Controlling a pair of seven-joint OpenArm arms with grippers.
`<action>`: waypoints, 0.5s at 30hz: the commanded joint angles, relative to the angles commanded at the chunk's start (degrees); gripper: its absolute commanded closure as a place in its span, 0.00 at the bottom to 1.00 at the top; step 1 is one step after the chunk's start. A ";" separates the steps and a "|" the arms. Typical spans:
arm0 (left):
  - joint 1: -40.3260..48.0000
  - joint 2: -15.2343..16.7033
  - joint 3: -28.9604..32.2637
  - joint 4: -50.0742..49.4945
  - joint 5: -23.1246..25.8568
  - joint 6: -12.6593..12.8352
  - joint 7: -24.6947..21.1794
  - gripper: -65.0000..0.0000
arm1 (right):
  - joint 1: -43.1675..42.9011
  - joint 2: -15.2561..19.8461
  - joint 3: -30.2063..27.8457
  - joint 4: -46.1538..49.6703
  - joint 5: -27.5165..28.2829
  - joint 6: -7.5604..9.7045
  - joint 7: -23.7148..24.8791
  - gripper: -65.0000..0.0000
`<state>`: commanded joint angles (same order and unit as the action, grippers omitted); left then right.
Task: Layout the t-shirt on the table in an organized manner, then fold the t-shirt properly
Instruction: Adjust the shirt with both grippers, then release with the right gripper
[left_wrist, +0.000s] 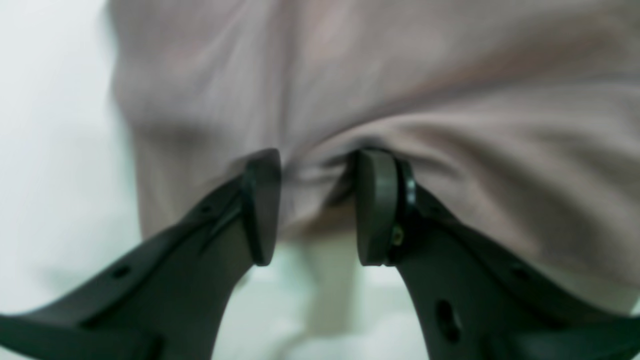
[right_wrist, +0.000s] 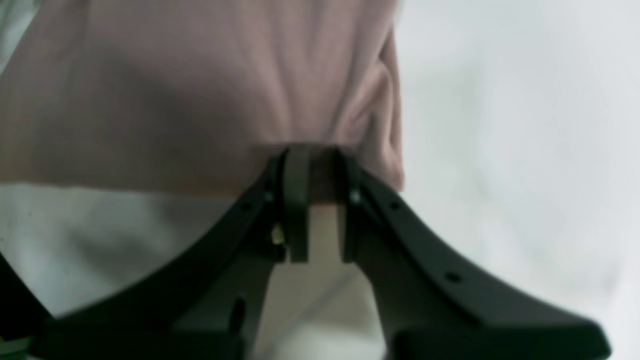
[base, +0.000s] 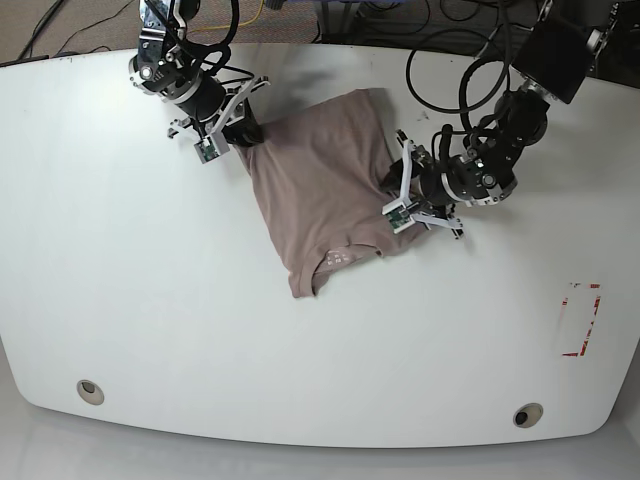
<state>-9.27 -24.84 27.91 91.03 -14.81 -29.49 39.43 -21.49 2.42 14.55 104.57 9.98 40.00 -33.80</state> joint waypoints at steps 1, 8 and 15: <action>0.00 0.00 -1.32 0.88 -0.88 -1.14 0.09 0.65 | 0.18 0.00 0.00 1.05 0.00 0.00 -0.88 0.87; 2.99 3.87 -10.99 7.82 -6.24 -2.81 3.87 0.65 | 3.34 0.26 -0.18 7.65 0.09 0.00 -7.30 0.87; 7.21 11.87 -13.71 11.08 -6.42 -2.73 6.24 0.65 | 8.53 1.41 -0.18 4.40 0.09 0.00 -8.26 0.87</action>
<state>-2.07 -12.97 14.20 102.11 -21.23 -32.22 45.67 -12.97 3.82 14.37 108.97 10.07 40.00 -42.07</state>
